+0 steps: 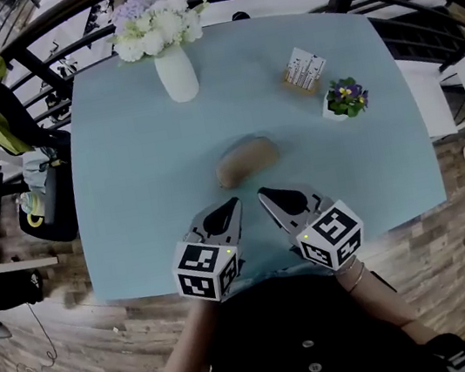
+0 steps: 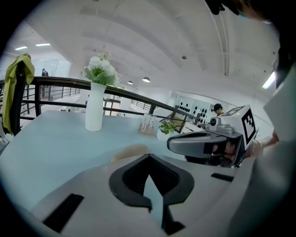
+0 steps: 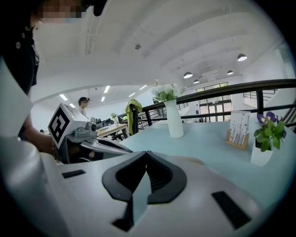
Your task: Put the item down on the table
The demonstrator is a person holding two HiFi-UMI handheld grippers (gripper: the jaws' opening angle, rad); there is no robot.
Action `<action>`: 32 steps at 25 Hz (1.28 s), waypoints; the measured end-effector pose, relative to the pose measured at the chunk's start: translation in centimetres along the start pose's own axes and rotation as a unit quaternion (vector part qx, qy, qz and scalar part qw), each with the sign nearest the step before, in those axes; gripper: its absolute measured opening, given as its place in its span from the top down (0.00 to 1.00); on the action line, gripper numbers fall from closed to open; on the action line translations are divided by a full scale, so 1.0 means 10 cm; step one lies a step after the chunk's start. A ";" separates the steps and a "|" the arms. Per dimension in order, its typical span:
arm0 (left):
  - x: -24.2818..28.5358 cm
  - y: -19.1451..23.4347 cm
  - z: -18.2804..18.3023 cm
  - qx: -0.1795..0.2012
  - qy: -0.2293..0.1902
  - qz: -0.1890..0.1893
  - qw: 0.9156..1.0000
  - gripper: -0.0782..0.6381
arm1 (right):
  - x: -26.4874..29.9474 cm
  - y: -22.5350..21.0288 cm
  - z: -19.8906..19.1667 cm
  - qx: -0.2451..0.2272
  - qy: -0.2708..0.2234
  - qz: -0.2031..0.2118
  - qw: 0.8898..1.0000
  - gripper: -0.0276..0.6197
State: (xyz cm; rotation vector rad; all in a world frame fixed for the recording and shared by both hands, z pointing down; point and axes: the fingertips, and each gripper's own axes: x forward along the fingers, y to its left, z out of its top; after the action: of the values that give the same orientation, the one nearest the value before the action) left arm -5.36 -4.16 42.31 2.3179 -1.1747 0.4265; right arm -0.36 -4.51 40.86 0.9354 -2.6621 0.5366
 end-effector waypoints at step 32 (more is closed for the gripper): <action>0.02 0.00 -0.03 -0.013 0.005 -0.015 1.000 0.87 | 0.02 0.00 -0.04 -0.005 0.014 -0.009 1.000 0.95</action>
State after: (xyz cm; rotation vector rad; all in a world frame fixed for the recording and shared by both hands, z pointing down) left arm -5.30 -4.14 42.63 2.3043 -1.1327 0.4095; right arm -0.48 -4.46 41.25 0.9403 -2.6264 0.5271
